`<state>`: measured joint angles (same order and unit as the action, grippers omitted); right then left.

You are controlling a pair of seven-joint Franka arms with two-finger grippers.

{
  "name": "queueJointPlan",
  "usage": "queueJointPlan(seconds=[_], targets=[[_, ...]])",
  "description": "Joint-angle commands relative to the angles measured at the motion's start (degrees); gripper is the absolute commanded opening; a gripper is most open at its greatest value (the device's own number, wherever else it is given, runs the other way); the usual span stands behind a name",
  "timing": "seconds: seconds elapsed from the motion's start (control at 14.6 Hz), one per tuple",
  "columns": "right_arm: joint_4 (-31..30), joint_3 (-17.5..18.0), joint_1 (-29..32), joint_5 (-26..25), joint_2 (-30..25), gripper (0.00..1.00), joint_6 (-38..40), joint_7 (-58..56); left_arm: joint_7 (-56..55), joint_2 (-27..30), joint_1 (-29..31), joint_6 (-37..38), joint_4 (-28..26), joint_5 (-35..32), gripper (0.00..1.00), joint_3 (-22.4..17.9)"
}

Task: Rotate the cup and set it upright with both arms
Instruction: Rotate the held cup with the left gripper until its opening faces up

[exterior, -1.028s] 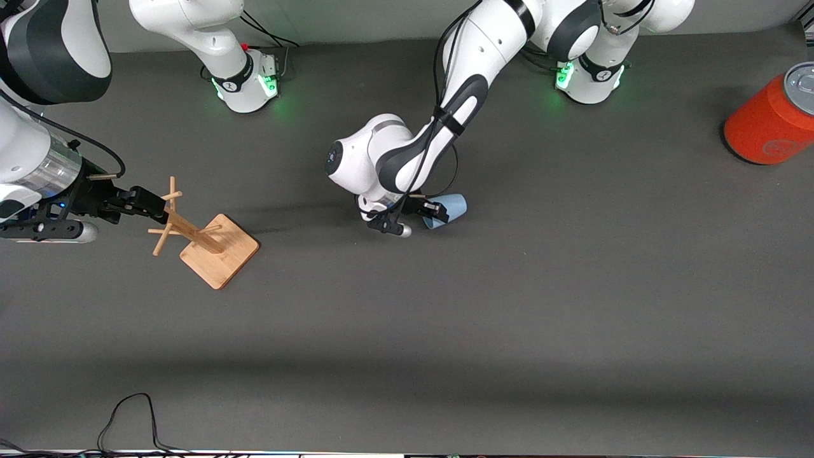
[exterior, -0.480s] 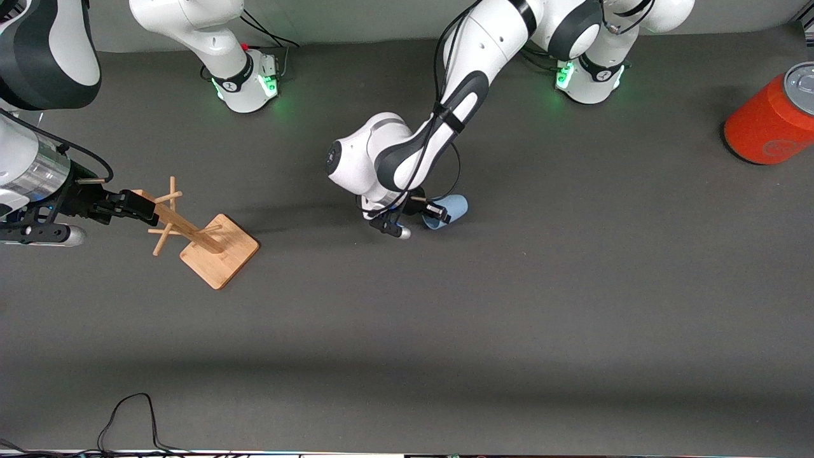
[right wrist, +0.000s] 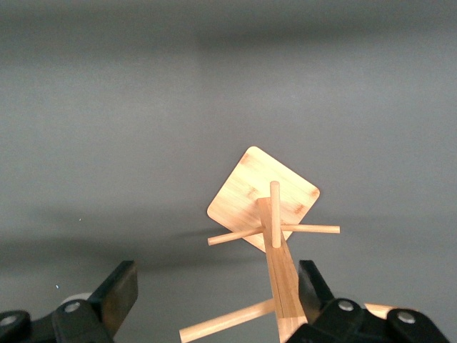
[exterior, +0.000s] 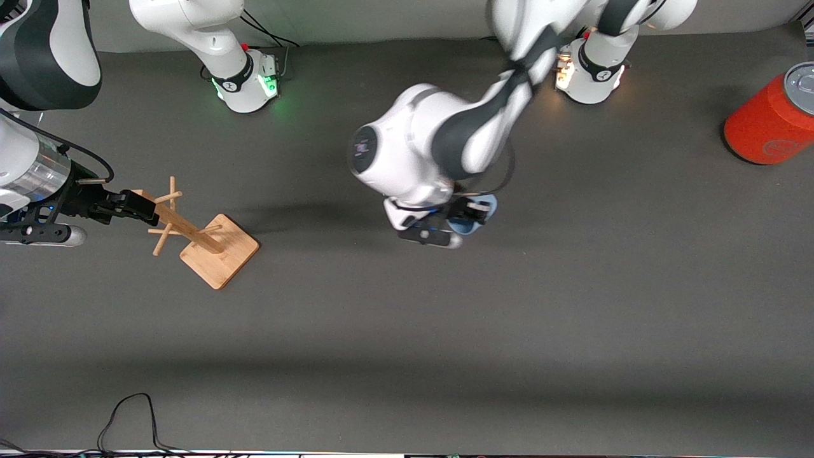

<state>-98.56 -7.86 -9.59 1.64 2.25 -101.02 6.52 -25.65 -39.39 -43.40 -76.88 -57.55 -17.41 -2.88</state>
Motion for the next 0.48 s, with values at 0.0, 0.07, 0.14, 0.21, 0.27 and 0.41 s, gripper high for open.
queueJointPlan(seconds=[0.0, 0.07, 0.14, 0.21, 0.27, 0.41], targets=[[-0.2, -0.9, -0.3, -0.5, -0.4, 1.00, 0.0, -1.3, 1.0, 10.4, 6.6, -2.9, -8.4, 5.7, 0.00, 0.7], [-0.2, -1.1, -0.3, -0.6, -0.4, 1.00, 0.0, -1.3, 1.0, 13.0, 8.2, -4.7, -11.0, 7.0, 0.00, 0.7], [-0.2, -1.1, -0.3, -0.6, -0.4, 1.00, 0.0, -1.3, 1.0, 15.2, 9.3, -7.3, -13.9, 8.3, 0.00, 0.6], [-0.2, -1.1, -0.3, -0.6, -0.4, 1.00, 0.0, -1.3, 1.0, 17.4, 10.3, -10.3, -17.3, 9.5, 0.00, 0.5], [-0.2, -1.1, -0.3, -0.6, -0.4, 1.00, 0.0, -1.3, 1.0, 19.5, 11.6, -13.3, -20.5, 10.1, 0.00, 0.5], [-0.2, -1.1, -0.3, -0.6, -0.4, 1.00, 0.0, -1.3, 0.9, 23.2, 13.9, -19.7, -27.7, 11.8, 0.00, 0.5]])
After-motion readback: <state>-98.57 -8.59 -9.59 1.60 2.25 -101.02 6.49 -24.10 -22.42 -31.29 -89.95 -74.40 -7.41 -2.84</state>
